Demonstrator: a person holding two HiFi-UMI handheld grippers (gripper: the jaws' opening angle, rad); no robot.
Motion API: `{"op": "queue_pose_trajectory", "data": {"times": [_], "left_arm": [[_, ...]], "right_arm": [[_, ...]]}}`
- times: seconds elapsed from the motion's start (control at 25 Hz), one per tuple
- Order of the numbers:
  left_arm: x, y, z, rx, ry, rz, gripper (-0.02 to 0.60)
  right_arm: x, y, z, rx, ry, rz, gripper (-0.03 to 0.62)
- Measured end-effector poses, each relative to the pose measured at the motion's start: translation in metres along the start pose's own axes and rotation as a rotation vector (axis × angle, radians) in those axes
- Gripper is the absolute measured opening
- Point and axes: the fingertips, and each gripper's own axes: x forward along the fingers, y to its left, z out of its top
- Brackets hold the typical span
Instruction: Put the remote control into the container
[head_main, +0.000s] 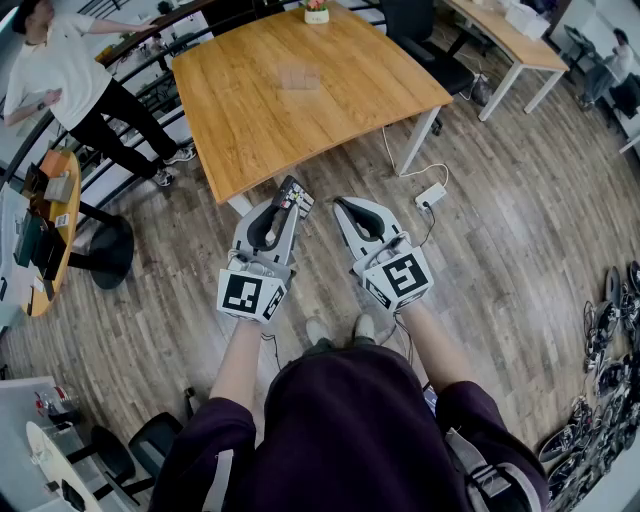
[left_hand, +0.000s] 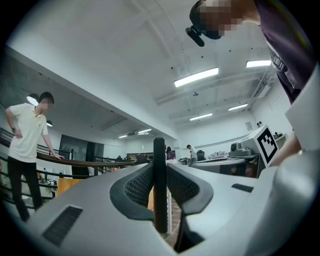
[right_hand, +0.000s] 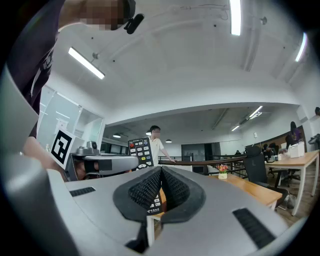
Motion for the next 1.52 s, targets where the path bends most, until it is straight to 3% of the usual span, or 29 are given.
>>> {"op": "queue_pose_trajectory", "data": {"times": [0.52,0.8,1.2,1.52], "left_arm": [[0.006,0.034,-0.013,0.004,0.022,-0.045,0.086],[0.043,0.053,-0.036,-0.004,0.049,-0.043,0.086],[0.143,0.088,-0.061,-0.017,0.070,-0.016,0.086],[0.199,0.095,-0.057,-0.001,0.075,0.010,0.086]], "right_arm": [[0.034,0.007,-0.016,0.003,0.036,-0.034,0.018],[0.060,-0.035,-0.033,0.032,0.049,-0.049,0.018],[0.111,-0.132,-0.052,0.061,0.052,-0.038,0.018],[0.130,-0.187,-0.049,0.057,0.045,0.005,0.018]]}}
